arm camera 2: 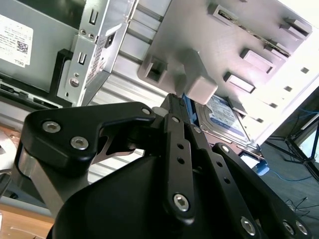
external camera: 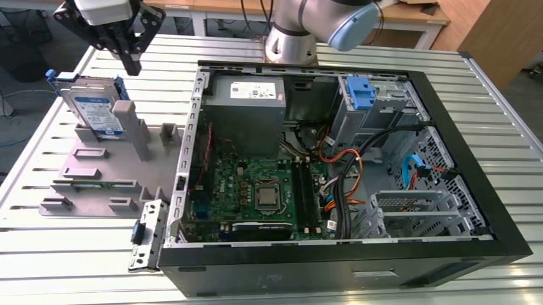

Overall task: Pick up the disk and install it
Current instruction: 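Reach for the disk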

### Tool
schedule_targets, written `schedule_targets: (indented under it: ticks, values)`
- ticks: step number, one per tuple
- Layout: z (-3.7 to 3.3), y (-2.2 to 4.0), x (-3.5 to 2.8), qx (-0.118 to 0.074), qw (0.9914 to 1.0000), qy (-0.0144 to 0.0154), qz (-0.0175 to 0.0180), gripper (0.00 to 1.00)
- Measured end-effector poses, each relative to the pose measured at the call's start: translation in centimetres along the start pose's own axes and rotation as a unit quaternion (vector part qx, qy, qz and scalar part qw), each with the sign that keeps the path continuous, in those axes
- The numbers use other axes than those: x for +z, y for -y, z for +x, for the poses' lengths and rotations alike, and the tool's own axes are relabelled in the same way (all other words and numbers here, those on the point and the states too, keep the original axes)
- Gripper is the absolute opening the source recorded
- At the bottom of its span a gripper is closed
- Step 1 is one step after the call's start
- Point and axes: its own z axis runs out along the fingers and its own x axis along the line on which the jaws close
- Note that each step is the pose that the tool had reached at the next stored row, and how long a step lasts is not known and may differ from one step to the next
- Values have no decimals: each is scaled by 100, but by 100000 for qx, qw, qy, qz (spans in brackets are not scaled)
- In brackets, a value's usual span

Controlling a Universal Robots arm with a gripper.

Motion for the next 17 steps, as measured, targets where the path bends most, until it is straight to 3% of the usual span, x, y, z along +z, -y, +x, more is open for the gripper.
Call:
schedule_targets:
  ticks: [17]
  values:
    - [268,21,11,2,100000,-4,5,11]
